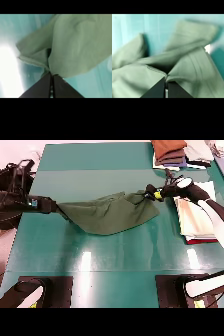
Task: Fold the shirts.
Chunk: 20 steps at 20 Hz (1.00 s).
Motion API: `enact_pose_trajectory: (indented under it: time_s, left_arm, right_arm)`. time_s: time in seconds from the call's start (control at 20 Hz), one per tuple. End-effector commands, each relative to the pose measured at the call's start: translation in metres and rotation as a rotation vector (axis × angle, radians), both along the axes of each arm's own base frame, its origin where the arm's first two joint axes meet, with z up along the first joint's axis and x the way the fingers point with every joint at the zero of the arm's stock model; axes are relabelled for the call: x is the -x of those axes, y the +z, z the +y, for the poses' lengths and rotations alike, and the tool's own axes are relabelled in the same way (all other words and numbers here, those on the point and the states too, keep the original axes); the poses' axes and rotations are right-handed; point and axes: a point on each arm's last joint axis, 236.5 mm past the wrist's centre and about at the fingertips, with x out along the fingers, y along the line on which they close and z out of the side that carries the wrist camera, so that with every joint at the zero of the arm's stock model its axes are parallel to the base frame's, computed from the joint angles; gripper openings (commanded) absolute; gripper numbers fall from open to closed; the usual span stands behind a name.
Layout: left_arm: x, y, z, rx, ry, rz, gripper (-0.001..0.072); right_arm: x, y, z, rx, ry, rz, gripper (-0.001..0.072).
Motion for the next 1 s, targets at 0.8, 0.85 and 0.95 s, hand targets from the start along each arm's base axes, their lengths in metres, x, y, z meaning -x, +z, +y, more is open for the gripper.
enact_pose_trajectory:
  time_s: [0.8,0.85,0.95]
  left_arm:
    - [0.127,0.417,0.028,0.086,0.041,-1.03,0.0024]
    - [0.103,0.391,0.025,0.074,0.038,-0.947,0.0024]
    - [0.049,0.312,0.017,0.034,0.023,-0.712,0.0025]
  right_arm:
    - [0.235,0.505,-0.095,0.42,-0.112,-1.044,0.0018]
    - [0.225,0.498,-0.1,0.404,-0.114,-1.007,0.0018]
    - [0.194,0.468,-0.103,0.339,-0.067,-0.89,0.0018]
